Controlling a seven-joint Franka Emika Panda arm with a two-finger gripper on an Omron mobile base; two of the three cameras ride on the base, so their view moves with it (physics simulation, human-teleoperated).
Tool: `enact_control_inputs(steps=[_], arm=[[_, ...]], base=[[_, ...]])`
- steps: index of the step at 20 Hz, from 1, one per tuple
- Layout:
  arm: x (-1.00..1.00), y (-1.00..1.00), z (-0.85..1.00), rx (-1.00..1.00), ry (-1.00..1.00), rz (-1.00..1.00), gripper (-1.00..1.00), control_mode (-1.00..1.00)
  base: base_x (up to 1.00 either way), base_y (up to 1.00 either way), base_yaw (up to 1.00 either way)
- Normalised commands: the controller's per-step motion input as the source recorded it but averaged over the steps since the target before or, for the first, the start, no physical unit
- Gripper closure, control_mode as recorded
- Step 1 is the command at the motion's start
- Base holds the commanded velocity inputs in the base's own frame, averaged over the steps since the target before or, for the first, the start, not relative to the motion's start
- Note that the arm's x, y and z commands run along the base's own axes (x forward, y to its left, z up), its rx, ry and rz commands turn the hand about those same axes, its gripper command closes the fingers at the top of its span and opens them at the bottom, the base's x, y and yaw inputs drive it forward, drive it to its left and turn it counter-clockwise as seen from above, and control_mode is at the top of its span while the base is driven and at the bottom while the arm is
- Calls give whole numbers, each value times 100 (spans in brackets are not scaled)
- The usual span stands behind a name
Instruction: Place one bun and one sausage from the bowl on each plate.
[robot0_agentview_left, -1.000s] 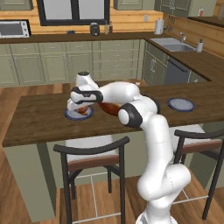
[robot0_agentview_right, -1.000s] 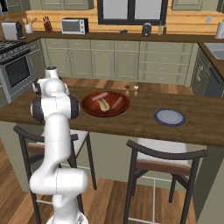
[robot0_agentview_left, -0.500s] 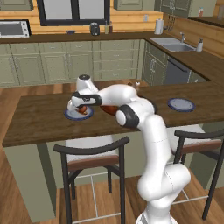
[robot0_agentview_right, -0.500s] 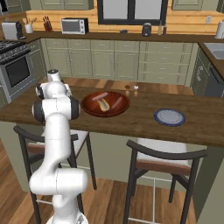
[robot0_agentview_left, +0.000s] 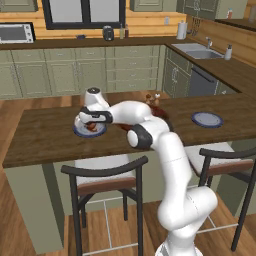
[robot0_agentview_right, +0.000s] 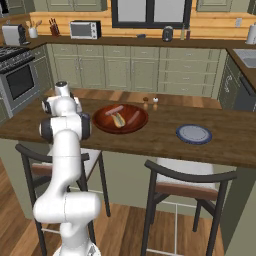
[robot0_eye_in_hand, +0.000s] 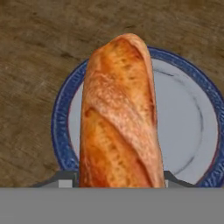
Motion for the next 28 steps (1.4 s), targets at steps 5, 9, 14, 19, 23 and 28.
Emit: enact_control_inputs(steps=[5,9,14,19,23,28], arm=[[22,10,-6,0,0,0,-100,-100],[0,0,0,0,0,0,-100,-100],[-23,-6,0,0,-5,0,-100,-100],[-91,-49,0,5,-18,-1,-100,-100],[-100,-79,0,14,-30,-1,-100,-100],[-77,-73,18,12,-23,0,-100,-100]], base=[[0,0,0],[0,0,0],[0,0,0],[0,0,0],[0,0,0],[0,0,0]])
